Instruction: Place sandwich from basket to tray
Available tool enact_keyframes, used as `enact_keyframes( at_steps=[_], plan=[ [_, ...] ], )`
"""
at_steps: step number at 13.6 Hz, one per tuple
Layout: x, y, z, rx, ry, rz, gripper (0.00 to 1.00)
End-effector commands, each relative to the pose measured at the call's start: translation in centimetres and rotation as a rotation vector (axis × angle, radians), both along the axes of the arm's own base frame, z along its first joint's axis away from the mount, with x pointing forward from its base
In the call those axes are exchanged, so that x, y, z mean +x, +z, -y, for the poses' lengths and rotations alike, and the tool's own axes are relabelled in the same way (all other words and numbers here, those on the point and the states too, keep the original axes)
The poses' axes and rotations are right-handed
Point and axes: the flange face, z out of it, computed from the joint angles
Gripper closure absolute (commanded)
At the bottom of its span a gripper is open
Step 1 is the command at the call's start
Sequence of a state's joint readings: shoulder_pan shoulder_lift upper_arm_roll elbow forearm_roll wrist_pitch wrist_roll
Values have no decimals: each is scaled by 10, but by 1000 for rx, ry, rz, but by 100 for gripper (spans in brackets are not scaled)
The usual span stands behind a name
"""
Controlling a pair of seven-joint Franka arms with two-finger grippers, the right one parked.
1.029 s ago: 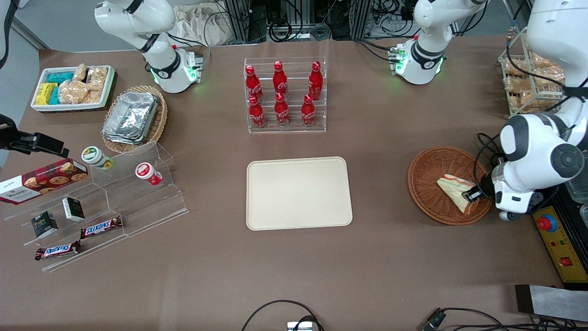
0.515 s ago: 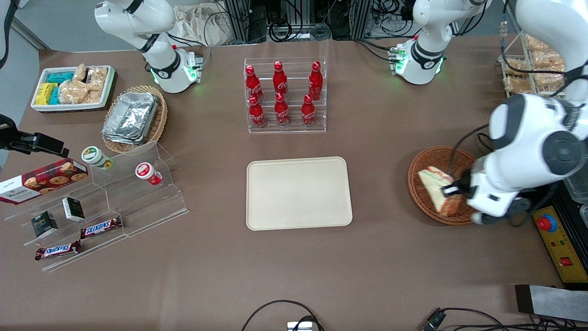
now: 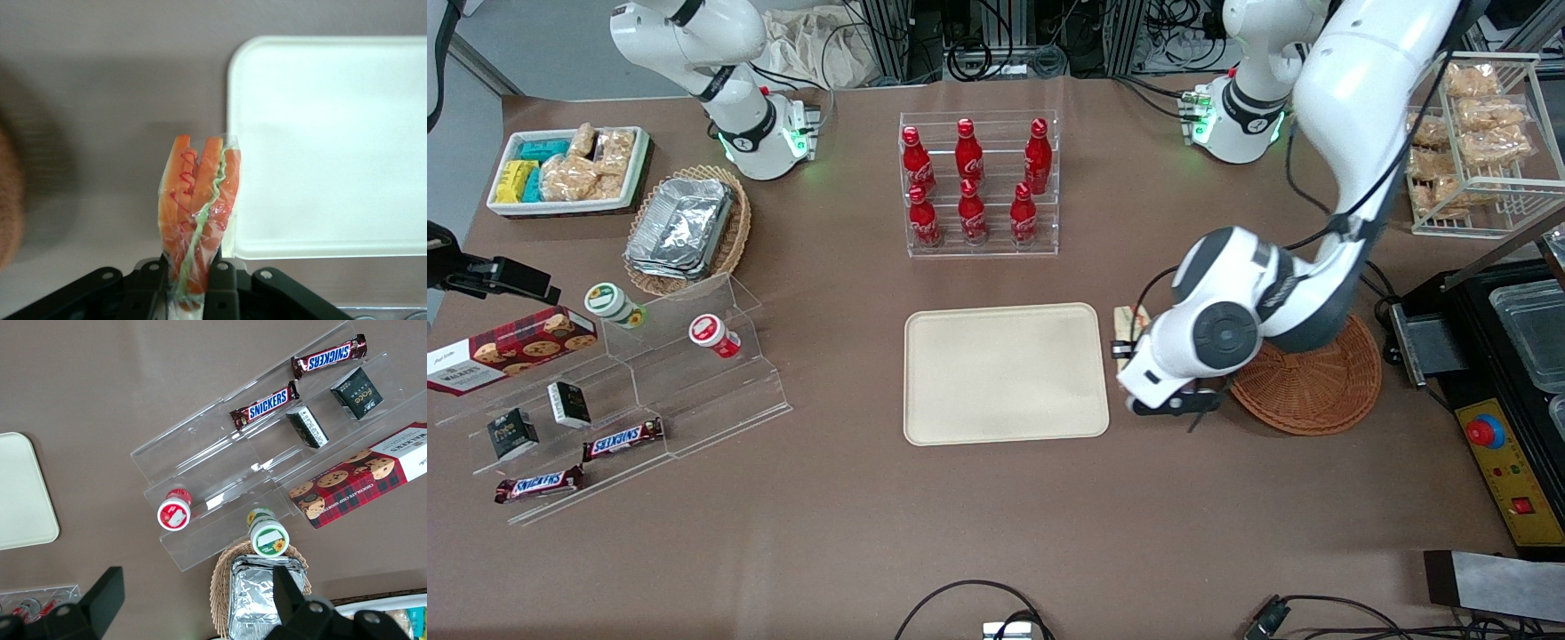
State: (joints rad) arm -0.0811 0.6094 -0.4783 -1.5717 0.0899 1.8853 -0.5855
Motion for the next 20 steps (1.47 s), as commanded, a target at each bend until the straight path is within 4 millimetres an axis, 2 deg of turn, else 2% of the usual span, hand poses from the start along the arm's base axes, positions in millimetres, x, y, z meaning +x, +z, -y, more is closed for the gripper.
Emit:
enact_keyframes(
  at_steps=[1,3,4,6,7,8,11,13,15,17,18,20],
  plan=[
    [-5,-22,40,-2,11,12,100],
    [-15,-46,55,2,-4,-20,100],
    [-23,-59,65,6,-21,-35,95],
    [-26,-71,66,13,-24,-52,24],
    [-24,-72,64,14,-20,-51,0],
    [-19,-68,62,13,-13,-43,0],
    [6,-28,60,-16,14,22,0],
    [14,-1,52,-6,34,34,0],
    [30,45,21,18,75,56,0],
    [37,88,-29,38,136,73,0],
    [28,105,-43,54,144,96,0],
    [-2,127,-78,96,161,139,0]
  ],
)
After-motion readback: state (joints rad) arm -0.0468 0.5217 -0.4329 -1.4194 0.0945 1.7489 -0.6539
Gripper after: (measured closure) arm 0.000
